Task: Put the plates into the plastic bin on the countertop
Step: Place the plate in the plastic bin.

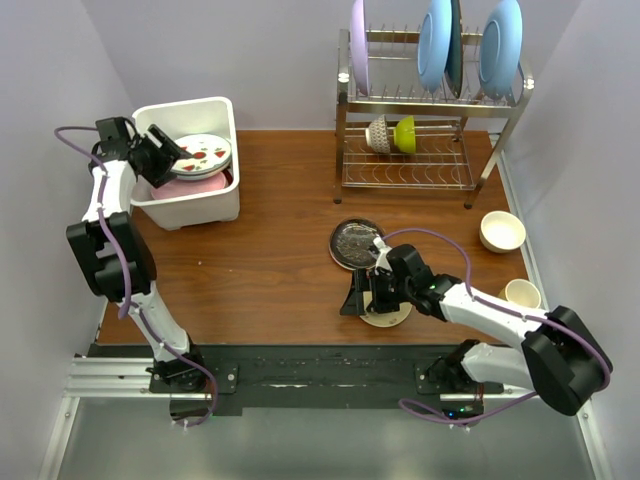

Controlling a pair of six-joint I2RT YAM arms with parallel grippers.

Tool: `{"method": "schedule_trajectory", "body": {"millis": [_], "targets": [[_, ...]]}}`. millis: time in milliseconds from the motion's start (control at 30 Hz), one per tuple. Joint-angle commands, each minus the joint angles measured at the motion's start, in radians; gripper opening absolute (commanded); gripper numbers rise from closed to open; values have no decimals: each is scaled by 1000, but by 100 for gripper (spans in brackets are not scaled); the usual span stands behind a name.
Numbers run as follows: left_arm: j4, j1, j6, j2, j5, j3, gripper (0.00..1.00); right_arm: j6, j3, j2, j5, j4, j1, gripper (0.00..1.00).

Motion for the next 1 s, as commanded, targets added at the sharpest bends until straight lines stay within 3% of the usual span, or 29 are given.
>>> {"method": "schedule_trajectory", "body": {"millis": [0, 467, 967], "targets": [[30, -6, 58, -116, -10, 20, 86, -11, 29, -32, -11, 2, 1, 99], [119, -48, 57, -389, 85, -155, 100, 5, 44, -105, -10, -36, 1, 99], [99, -227, 83, -553, 103, -235, 100, 23, 26, -193, 17, -79, 1, 99]]}}
